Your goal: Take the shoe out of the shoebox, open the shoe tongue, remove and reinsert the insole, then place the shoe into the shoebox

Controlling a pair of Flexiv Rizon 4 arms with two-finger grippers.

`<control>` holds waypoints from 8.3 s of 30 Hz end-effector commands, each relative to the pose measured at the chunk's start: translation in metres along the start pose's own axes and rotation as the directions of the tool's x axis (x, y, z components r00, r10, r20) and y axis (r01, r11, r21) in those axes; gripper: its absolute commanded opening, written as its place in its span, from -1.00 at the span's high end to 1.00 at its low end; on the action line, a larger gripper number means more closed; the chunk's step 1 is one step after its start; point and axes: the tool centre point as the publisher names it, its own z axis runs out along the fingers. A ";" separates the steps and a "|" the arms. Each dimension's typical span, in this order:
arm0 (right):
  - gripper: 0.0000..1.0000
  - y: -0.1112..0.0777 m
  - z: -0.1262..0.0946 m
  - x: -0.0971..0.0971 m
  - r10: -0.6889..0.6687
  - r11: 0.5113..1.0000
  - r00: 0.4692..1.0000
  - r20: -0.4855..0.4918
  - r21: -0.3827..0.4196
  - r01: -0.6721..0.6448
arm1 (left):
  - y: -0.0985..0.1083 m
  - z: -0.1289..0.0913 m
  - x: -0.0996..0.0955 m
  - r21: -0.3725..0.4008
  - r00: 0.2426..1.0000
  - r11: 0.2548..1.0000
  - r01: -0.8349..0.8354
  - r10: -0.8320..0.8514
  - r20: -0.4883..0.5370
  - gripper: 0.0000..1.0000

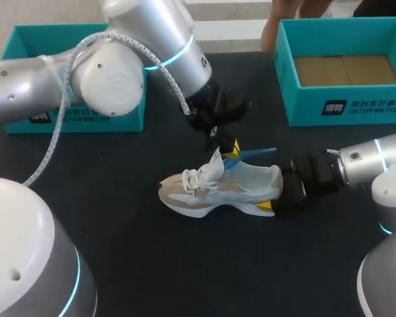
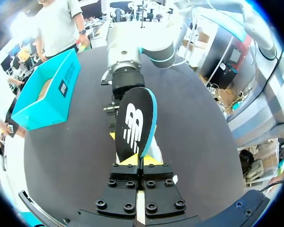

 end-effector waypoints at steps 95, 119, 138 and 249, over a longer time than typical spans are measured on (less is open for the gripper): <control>1.00 -0.002 0.003 0.000 0.001 1.000 1.000 0.000 0.003 -0.001 | -0.014 0.068 -0.016 0.087 0.845 0.996 0.005 -0.051 0.532 1.00; 1.00 -0.002 0.003 0.000 0.001 1.000 1.000 0.000 0.003 -0.001 | -0.058 0.025 -0.005 0.210 0.933 0.974 -0.086 0.004 0.361 1.00; 1.00 -0.002 0.003 0.000 0.001 1.000 1.000 0.000 0.003 -0.001 | -0.112 -0.031 -0.002 0.322 0.961 0.916 -0.239 0.176 0.211 1.00; 1.00 -0.002 0.003 0.000 0.001 1.000 1.000 0.000 0.003 -0.001 | -0.159 -0.279 0.122 0.547 0.531 0.032 0.837 -0.289 -0.797 1.00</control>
